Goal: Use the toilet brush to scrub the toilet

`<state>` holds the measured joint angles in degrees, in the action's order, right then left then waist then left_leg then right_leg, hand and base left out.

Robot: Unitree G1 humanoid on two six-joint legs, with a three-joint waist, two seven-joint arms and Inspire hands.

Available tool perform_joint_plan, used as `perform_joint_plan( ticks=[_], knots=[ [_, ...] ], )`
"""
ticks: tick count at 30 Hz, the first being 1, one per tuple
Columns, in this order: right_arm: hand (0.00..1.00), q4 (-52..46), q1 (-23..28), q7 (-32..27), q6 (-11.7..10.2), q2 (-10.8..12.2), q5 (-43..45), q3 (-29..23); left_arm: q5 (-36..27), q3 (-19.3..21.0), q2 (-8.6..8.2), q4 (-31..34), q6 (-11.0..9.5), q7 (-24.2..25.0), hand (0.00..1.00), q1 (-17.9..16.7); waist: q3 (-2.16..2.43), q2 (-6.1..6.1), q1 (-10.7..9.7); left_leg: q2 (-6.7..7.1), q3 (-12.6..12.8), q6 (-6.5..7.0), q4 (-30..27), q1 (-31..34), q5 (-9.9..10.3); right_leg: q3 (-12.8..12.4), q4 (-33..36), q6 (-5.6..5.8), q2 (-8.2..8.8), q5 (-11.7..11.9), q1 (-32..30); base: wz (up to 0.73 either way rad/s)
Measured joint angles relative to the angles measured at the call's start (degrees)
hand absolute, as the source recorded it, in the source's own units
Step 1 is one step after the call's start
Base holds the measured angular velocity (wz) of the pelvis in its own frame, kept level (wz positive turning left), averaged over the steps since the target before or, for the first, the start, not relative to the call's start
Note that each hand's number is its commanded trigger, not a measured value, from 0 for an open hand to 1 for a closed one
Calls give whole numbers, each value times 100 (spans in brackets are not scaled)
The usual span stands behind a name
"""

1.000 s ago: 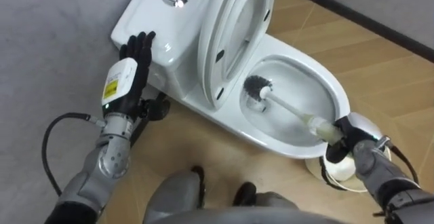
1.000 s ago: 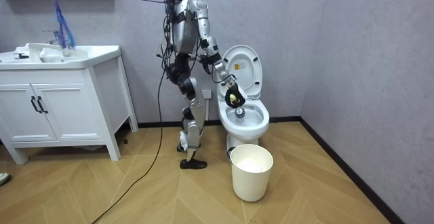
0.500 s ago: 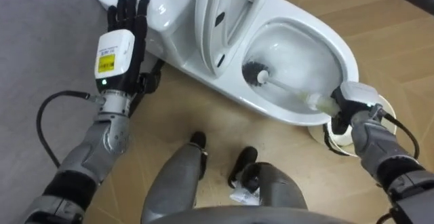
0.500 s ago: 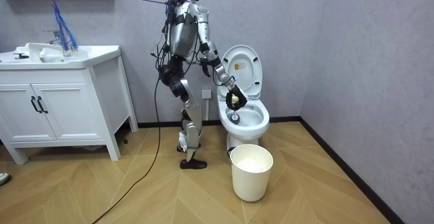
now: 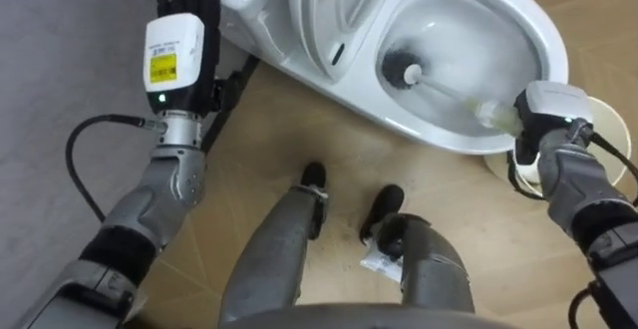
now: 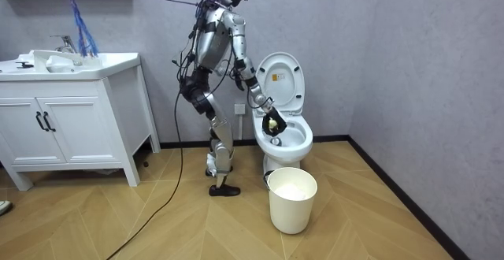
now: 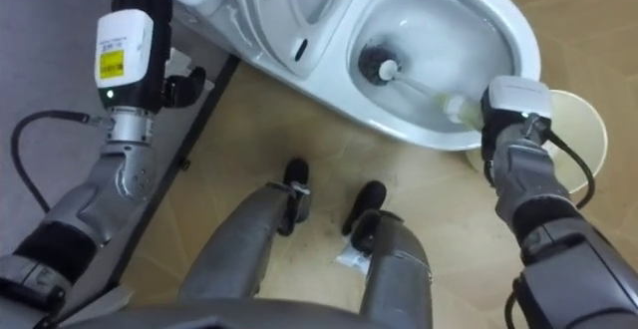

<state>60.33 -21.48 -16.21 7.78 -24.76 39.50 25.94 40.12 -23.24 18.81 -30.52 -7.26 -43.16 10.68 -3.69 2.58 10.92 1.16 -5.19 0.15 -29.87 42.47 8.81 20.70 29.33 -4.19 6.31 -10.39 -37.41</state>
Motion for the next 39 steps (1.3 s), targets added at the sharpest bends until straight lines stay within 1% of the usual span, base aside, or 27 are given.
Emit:
perform_joint_plan(
  ticks=[1,2,4,6,8,11,12,14,15,17,18,19,20,22,23,25,28,31,33,34,35,36,37,38,39],
  knots=[
    [100,3,-17,-22,8,15,-93,-4,0,-15,-7,12,49,-22,0,-9,-1,-4,1,22,50,2,-1,7,0,-33,80,-5,59,-50,-83,-6],
    [100,3,-67,-38,44,50,-138,-11,4,-10,-27,26,86,-62,0,-4,1,1,8,33,84,6,-10,60,-4,-99,157,-5,73,-65,-190,-8],
    [100,-4,-163,-57,60,60,-136,-12,4,20,-43,34,102,-148,0,12,3,3,13,31,104,-2,-39,162,-29,-138,246,-16,67,-65,-317,-7],
    [100,-77,-195,-64,127,107,-133,-12,3,44,-54,55,109,-160,0,-16,0,-4,37,4,123,-8,-83,196,-25,-169,247,-30,45,-66,-364,-8],
    [100,-514,-176,63,324,138,-102,5,-48,51,-52,100,192,-176,0,1,3,-15,26,-26,200,-10,-81,200,-24,-193,250,-58,50,-52,-405,-14],
    [100,-1050,-61,219,559,139,-40,27,-127,54,-53,108,227,-275,0,-3,16,-39,-33,-42,209,-17,-90,238,-31,-208,252,-72,28,-42,-444,-5],
    [100,-1436,87,307,689,140,-9,22,-125,90,-52,136,259,-349,0,-53,37,-85,-57,-59,227,-22,-90,265,-33,-255,238,-76,-6,-20,-482,-11],
    [100,-2247,492,453,860,140,152,-16,-123,219,-52,298,337,-389,0,-257,88,-164,-153,-95,297,-23,-89,265,-29,-321,235,-84,-41,8,-507,-17],
    [100,-2425,590,482,880,138,159,-36,-123,246,-53,355,362,-389,0,-314,98,-179,-177,-105,333,-22,-86,259,-28,-324,236,-86,-41,14,-506,-15],
    [100,-3284,1053,532,1114,118,168,-45,-128,269,-60,531,490,-423,0,-464,113,-194,-248,-140,385,-16,-79,250,-25,-363,205,-88,-79,53,-505,-13],
    [100,-3465,1146,536,1162,118,163,-47,-128,269,-65,565,516,-444,0,-488,114,-192,-250,-154,397,-16,-78,250,-25,-381,182,-90,-99,74,-505,-20],
    [100,-3776,1290,576,1266,143,160,-85,-128,271,-79,645,539,-502,0,-560,118,-186,-250,-188,420,-17,-77,251,-24,-423,114,-96,-148,134,-503,-23],
    [100,-4048,1421,619,1352,153,150,-135,-133,269,-122,716,551,-543,0,-623,123,-179,-266,-200,445,-18,-77,251,-23,-432,101,-102,-155,153,-506,-20],
    [100,-4363,1581,710,1394,177,159,-209,-133,248,-168,790,559,-550,0,-708,136,-192,-289,-218,492,-16,-86,228,-22,-484,115,-98,-170,167,-507,-14],
    [100,-4528,1651,754,1428,236,178,-262,-129,244,-170,839,571,-557,0,-786,167,-195,-302,-241,523,-17,-88,221,-21,-507,91,-107,-195,186,-506,-15],
    [100,-4757,1782,799,1475,273,353,-264,-123,216,-174,859,604,-567,0,-832,201,-175,-337,-252,523,-26,-91,217,-28,-510,91,-119,-231,196,-505,-5],
    [100,-4994,1913,960,1488,290,579,-269,-126,174,-172,859,699,-588,0,-924,208,-177,-414,-254,535,-47,-84,180,-42,-544,143,-136,-207,192,-505,-1],
    [100,-4958,1906,1019,1488,278,578,-261,-187,96,-170,789,715,-574,0,-911,207,-178,-418,-239,538,-73,-38,108,-60,-585,158,-150,-200,181,-489,-1],
    [100,-4692,1810,984,1408,262,584,-244,-227,62,-135,771,715,-523,0,-910,206,-179,-437,-238,536,-83,-27,72,-66,-555,179,-172,-182,154,-456,5],
    [100,-4287,1667,917,1269,253,556,-243,-240,39,-133,675,712,-512,0,-888,205,-181,-445,-237,532,-89,-23,74,-70,-512,196,-177,-158,128,-452,17],
    [100,-3811,1483,852,1129,253,464,-210,-245,4,-124,558,711,-483,0,-746,195,-196,-460,-224,513,-89,-12,80,-93,-473,236,-190,-128,107,-452,19],
    [100,-3563,1374,813,1059,258,379,-197,-244,-24,-122,500,707,-463,0,-687,191,-202,-458,-216,489,-95,-14,83,-99,-460,248,-194,-119,98,-452,21],
    [100,-3102,1156,710,877,217,265,-160,-251,-50,-118,451,692,-428,0,-610,183,-199,-457,-202,454,-99,-27,106,-113,-400,267,-200,-87,83,-453,20],
    [100,-2625,915,613,665,137,106,-108,-250,-55,-83,451,650,-354,0,-535,139,-209,-447,-179,427,-100,-76,123,-115,-365,355,-181,-43,20,-467,20],
    [100,-2382,766,578,573,86,-28,-54,-253,-78,-41,452,617,-327,0,-495,114,-231,-438,-163,420,-99,-102,132,-112,-362,412,-159,-21,-25,-484,20]
  ],
)
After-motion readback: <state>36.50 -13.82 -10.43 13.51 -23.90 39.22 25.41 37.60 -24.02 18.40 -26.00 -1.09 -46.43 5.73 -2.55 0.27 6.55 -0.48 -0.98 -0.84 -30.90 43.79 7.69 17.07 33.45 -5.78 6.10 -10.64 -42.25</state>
